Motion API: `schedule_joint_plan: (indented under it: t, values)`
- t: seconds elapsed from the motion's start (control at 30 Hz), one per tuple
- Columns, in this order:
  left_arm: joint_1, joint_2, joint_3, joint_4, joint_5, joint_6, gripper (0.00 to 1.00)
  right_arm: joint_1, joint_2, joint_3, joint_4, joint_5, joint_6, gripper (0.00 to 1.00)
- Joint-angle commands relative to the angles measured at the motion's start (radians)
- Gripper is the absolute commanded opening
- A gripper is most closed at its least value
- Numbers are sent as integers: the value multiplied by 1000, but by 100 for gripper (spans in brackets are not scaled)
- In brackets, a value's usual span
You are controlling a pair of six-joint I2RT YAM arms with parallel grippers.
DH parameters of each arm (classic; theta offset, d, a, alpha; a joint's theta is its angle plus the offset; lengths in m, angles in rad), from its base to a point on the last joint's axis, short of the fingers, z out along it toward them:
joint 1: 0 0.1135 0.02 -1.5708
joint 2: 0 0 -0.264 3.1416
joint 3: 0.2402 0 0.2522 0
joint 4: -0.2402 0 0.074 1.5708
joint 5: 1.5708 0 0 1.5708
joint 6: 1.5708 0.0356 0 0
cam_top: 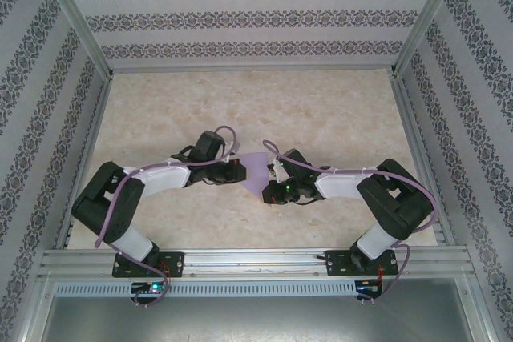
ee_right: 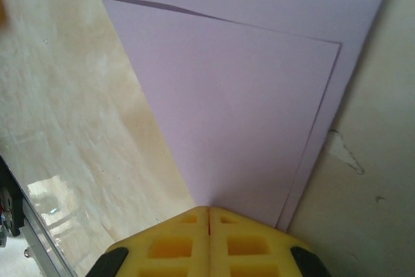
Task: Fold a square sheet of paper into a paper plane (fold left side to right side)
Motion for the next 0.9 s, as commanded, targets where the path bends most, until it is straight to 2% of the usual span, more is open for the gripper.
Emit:
schedule_joint_plan:
  t: [0.0, 0.2, 0.47, 0.6, 0.7, 0.87]
  values:
    - [-41, 74, 35, 45, 26, -12, 6, -16, 59, -70, -194, 171, 3, 0]
    - [-50, 150, 59, 2, -32, 6, 6, -15, 49, -65, -192, 152, 4, 0]
    - [-51, 176, 55, -128, -135, 31, 5, -10, -21, -28, -166, 70, 44, 0]
    - [-53, 183, 50, -141, -147, 14, 3, -3, -80, -11, -112, 0, 98, 0]
    - [-56, 191, 44, -129, -150, 0, 2, 15, -115, 9, -92, -5, 124, 0]
    - [-59, 200, 43, -118, -148, -9, 0, 41, -64, 49, -83, 11, 125, 0]
